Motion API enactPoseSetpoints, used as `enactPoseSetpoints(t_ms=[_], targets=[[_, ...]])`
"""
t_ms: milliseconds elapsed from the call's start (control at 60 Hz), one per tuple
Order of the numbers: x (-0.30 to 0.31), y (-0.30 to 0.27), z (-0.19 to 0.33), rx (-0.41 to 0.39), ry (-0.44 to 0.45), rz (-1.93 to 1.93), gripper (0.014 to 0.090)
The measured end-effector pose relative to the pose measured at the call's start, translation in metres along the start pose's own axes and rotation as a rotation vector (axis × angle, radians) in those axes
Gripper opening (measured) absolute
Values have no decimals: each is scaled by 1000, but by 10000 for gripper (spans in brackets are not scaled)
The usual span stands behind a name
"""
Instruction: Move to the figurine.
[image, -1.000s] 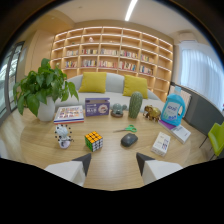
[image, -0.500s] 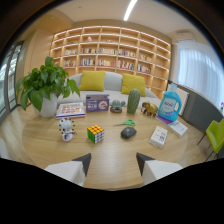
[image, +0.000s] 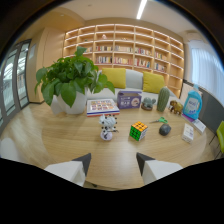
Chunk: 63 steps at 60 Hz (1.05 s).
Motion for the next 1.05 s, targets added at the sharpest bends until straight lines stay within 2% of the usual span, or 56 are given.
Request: enactPoseSetpoints(t_ms=[233, 533, 1050], targets=[[-42, -11, 54, -12, -13, 2, 863], [-41, -22, 120, -36, 21, 11, 862], [-36, -16, 145, -70, 16, -3, 865]])
